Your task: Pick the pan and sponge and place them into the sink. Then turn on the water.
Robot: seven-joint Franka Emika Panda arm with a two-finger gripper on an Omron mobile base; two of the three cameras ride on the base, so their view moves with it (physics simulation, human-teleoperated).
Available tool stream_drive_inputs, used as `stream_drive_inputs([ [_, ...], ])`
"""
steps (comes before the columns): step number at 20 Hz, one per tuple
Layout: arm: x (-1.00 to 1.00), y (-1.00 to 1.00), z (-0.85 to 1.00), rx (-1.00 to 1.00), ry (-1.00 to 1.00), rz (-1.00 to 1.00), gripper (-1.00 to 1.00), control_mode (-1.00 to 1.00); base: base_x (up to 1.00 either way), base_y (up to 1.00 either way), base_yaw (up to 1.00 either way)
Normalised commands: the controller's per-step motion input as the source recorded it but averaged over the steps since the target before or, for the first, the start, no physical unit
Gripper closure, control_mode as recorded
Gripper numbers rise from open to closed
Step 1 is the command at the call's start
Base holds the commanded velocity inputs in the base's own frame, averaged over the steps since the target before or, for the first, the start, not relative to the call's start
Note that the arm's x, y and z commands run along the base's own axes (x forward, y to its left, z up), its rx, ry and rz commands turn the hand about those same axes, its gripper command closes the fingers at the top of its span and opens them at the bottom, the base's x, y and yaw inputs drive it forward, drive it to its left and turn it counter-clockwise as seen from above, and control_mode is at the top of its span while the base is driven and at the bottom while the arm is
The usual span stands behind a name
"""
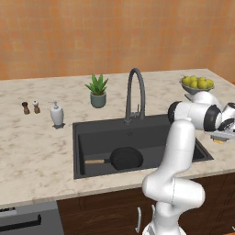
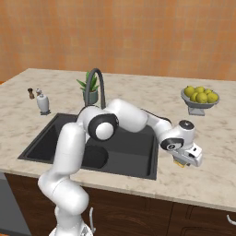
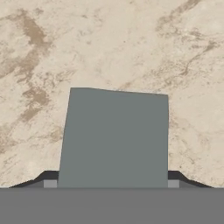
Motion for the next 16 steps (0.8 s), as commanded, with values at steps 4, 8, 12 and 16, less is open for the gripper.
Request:
stream_drive_inputs([
  [4,-0.01,-0.01,-0.01,0.00,-0.01,0.00,1.00,-1.00,0.00,0.00,0.00],
  [8,0.00,-0.06,0.15,0.00,-0.02,0.00,1.00,-1.00,0.00,0.00,0.00],
  [12,-0.11,0.00,0.57,0.00,-0.01,0.00,1.00,-1.00,0.00,0.00,0.00],
  [16,-0.06,0.00,0.63,0.00,0.00,0.00,1.00,-1.00,0.00,0.00,0.00],
])
